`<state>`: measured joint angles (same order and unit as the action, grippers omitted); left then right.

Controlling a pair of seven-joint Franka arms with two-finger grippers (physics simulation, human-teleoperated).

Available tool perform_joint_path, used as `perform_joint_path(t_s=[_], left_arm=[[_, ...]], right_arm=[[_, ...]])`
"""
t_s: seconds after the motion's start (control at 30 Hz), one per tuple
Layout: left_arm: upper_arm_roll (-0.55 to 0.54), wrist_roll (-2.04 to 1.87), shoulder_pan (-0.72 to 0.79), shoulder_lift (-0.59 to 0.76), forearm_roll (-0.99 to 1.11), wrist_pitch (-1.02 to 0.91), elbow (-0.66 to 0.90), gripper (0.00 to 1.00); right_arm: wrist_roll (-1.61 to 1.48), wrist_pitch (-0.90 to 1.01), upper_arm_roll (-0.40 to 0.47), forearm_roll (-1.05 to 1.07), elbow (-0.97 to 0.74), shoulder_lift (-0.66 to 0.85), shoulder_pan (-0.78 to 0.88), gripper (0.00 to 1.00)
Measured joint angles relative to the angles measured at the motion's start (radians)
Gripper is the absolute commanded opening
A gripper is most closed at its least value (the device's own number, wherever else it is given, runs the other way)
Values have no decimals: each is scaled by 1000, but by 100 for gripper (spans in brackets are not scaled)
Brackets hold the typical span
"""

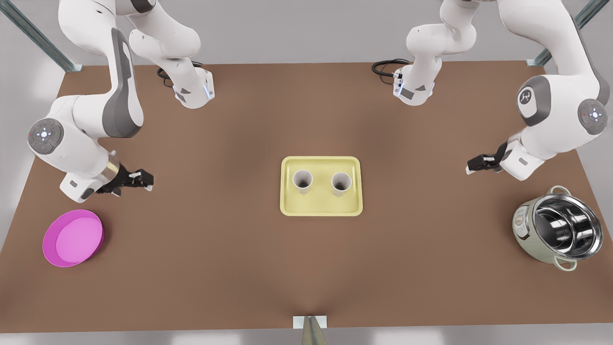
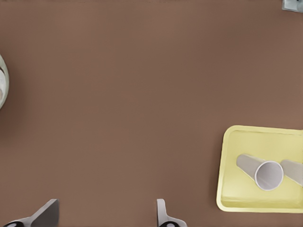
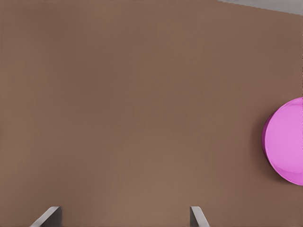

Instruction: Use the left arm to pick up the white IKEA cup from the tray and place it on the middle-left position; use the right arm to pick up the white IKEA cup from the tray and place it on the middle-right position

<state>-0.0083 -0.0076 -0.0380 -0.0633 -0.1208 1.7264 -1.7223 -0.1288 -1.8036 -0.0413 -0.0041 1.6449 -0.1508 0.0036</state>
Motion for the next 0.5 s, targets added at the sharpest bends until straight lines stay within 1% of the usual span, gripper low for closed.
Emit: perform_joint_path(t_s=[0.1, 0.13, 0.17, 0.23, 0.3, 0.37, 0.5], left_arm=[[-1, -8, 60, -60, 11, 41, 40, 100], [0, -17, 109, -103, 28, 51, 76, 100], [0, -35, 195, -145, 54, 60, 98, 100], [-2, -83, 394, -225, 76, 79, 110, 100], [-2, -142, 492, -288, 80, 121, 107, 100], [-2, -202, 536, -323, 81, 163, 107, 100], [-1, -303, 559, -363, 72, 231, 114, 100]], right_arm=[[-8, -25, -19, 0, 0, -2, 3, 100], [-8, -27, -25, 0, -1, -3, 42, 100], [0, -27, -29, 0, -7, -5, 108, 100], [38, -23, -32, 0, -48, -36, 295, 100], [93, -3, -34, 2, -114, -94, 438, 100], [143, 11, -44, 5, -154, -133, 475, 100], [230, -38, -117, 9, -213, -256, 485, 100]])
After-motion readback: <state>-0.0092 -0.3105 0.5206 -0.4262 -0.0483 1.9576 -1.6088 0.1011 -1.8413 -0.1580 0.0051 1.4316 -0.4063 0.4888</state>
